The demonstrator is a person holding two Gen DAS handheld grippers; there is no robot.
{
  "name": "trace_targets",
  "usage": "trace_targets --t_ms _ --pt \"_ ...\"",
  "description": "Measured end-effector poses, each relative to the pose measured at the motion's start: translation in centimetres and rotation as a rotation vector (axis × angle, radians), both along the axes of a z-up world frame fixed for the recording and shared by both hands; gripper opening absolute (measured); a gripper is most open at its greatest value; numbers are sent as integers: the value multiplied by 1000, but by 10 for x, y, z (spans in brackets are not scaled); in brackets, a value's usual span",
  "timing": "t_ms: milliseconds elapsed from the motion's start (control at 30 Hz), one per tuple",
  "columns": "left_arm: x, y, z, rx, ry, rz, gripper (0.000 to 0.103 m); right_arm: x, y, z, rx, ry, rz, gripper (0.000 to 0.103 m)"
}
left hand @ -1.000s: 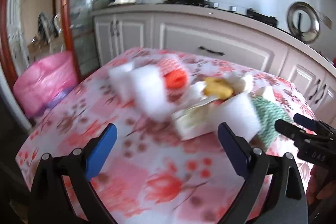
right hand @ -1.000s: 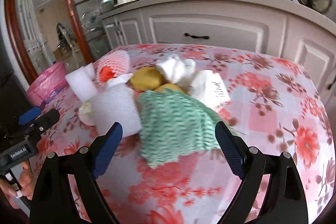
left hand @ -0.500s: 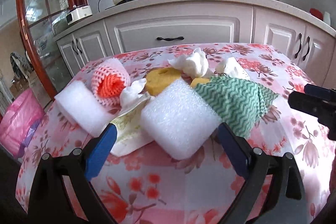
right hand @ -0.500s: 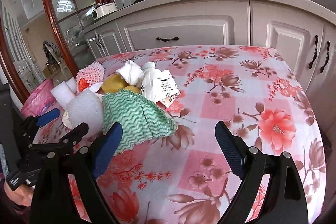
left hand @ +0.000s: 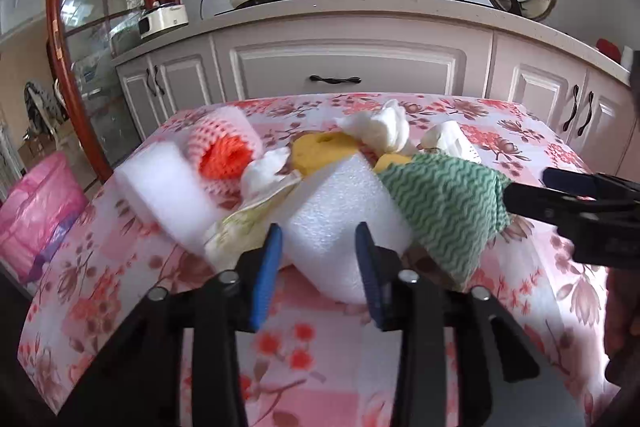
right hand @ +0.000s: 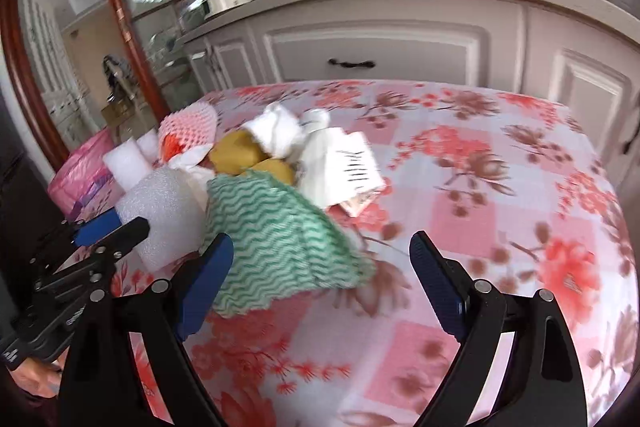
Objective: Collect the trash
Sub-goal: 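Grasp the green zigzag cloth with the right gripper while the left gripper grasps a white foam block, then carry the green cloth and white foam block over to the pink bin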
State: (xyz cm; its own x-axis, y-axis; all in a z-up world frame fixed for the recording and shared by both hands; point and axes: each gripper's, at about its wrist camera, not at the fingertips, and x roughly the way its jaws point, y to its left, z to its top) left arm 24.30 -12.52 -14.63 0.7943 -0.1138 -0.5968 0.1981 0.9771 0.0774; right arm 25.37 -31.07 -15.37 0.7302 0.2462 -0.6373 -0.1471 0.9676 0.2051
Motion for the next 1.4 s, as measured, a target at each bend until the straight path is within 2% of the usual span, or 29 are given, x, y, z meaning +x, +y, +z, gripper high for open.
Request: trace_targets --t_ms 200,267,300,367,467,700,933,1400 --pt "-14 22 0 -12 18 39 29 20 26 -8 -20 13 64 84" --pt "-18 27 1 -9 15 47 29 23 33 -12 -24 26 80 71" --pt "-20 32 1 -11 15 55 29 23 36 -14 -15 35 89 54" --pt "-21 39 2 -17 19 67 29 21 41 -17 -12 50 105 30" --pt "-24 48 3 -31 25 83 29 11 46 -16 -14 37 124 14" --pt "-38 63 14 -61 0 91 27 -16 52 0 19 -1 160 13" --pt "-57 92 30 -95 -38 128 27 -30 78 19 0 -32 205 13" --pt "-100 174 54 -89 -129 258 26 -37 196 54 -20 -90 390 13"
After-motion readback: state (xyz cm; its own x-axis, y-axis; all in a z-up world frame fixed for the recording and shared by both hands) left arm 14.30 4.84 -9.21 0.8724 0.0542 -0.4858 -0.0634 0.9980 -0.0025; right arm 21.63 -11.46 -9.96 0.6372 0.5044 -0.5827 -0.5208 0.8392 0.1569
